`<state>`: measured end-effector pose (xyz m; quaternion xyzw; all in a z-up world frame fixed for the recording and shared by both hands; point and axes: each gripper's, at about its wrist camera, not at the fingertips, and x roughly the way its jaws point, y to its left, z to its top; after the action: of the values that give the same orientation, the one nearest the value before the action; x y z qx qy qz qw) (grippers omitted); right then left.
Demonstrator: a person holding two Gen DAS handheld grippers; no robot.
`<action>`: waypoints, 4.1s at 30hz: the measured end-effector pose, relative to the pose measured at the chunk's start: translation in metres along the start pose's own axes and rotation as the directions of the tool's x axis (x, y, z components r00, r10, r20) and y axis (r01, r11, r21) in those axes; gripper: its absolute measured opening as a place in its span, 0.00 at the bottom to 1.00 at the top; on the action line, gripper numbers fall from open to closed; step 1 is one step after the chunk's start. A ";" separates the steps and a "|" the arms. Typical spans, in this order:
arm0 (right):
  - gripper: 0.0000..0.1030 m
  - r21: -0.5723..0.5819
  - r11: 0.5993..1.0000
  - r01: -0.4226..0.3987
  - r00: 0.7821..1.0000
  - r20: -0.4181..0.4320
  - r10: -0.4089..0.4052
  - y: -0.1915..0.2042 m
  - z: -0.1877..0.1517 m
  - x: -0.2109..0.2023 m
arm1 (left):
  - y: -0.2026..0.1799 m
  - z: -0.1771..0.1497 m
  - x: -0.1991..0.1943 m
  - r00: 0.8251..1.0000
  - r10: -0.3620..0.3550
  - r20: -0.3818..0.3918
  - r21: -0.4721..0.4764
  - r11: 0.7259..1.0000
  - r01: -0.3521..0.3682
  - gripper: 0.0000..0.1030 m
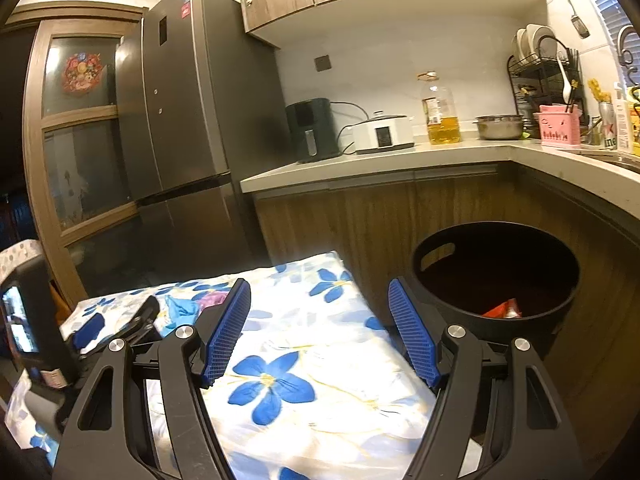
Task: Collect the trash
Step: 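Move both open tools back to the blue and lilac gloves, then close the left tool on the blue glove while the right grasps the lilac glove, then carry the blue glove and lilac glove over the black trash bin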
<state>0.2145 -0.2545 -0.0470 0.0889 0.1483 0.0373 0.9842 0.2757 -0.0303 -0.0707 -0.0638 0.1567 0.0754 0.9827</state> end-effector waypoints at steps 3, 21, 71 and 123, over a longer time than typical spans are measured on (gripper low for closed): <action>0.68 -0.011 1.000 -0.012 1.000 -0.007 0.012 0.010 -0.001 0.010 | -0.001 -0.005 0.018 0.999 0.013 -0.029 0.014 1.000 -0.013 0.90; 0.68 -0.069 0.994 -0.083 0.993 -0.091 0.076 0.066 -0.020 0.082 | 0.033 -0.026 0.065 0.964 -0.095 -0.250 -0.135 0.989 0.062 0.01; 0.03 -0.058 0.975 -0.216 0.949 -0.247 0.195 0.112 -0.014 0.107 | 0.096 0.014 -0.022 0.999 0.034 -0.006 -0.105 0.994 -0.034 0.00; 0.03 0.072 0.977 0.199 0.979 0.022 -0.201 -0.134 0.055 -0.027 | -0.216 0.038 -0.061 0.861 -0.508 -0.031 0.161 0.848 0.506 0.00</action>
<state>0.2118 -0.3978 -0.0129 0.1080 0.1435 -0.0684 0.9814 0.2659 -0.2442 0.0062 -0.0216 0.1337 -0.1990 0.9706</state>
